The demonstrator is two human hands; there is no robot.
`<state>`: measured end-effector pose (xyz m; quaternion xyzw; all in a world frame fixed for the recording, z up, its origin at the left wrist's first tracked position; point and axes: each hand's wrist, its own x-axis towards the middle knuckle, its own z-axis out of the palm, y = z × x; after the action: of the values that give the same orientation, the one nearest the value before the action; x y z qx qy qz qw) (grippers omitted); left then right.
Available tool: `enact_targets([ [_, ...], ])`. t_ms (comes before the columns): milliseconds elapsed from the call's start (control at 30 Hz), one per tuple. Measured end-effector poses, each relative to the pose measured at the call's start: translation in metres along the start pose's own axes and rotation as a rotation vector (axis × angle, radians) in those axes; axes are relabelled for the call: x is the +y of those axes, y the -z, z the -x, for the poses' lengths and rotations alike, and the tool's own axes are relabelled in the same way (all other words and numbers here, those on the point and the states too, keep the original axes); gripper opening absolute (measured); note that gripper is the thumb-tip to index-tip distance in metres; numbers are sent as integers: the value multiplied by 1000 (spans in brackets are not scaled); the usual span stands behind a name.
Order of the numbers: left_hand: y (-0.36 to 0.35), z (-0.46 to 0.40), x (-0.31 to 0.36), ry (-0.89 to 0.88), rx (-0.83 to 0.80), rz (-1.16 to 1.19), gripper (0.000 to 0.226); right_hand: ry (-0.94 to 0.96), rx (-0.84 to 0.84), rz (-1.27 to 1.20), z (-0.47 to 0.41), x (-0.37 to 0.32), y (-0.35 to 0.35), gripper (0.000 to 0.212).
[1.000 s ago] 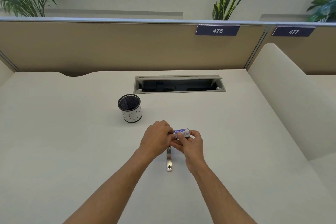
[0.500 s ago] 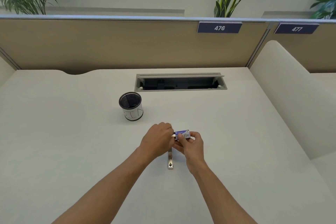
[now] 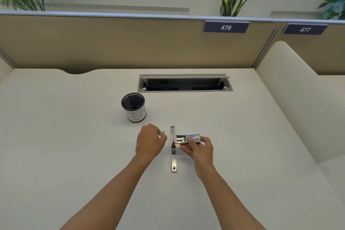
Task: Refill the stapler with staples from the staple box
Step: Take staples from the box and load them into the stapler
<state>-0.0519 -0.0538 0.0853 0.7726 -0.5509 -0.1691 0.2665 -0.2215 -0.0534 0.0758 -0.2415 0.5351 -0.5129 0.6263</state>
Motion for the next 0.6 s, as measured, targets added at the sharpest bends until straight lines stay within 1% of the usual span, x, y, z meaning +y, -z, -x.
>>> enact_targets([
  [67,-6,2,-5,70,-18,-29,24,2,0,-8,0,1,1,23],
  [200,-17,6,-8,144,-63,-155,37,10,10,-12,1,1,4,23],
  [267,-22,8,-8,151,-73,-194,40,10,15,-12,1,0,5,24],
  [433,-34,11,-17,159,-90,-229,39,18,0,-23,1,0,6,24],
  [600,-40,9,-27,153,-68,-194,40,12,3,-27,2,0,8,25],
])
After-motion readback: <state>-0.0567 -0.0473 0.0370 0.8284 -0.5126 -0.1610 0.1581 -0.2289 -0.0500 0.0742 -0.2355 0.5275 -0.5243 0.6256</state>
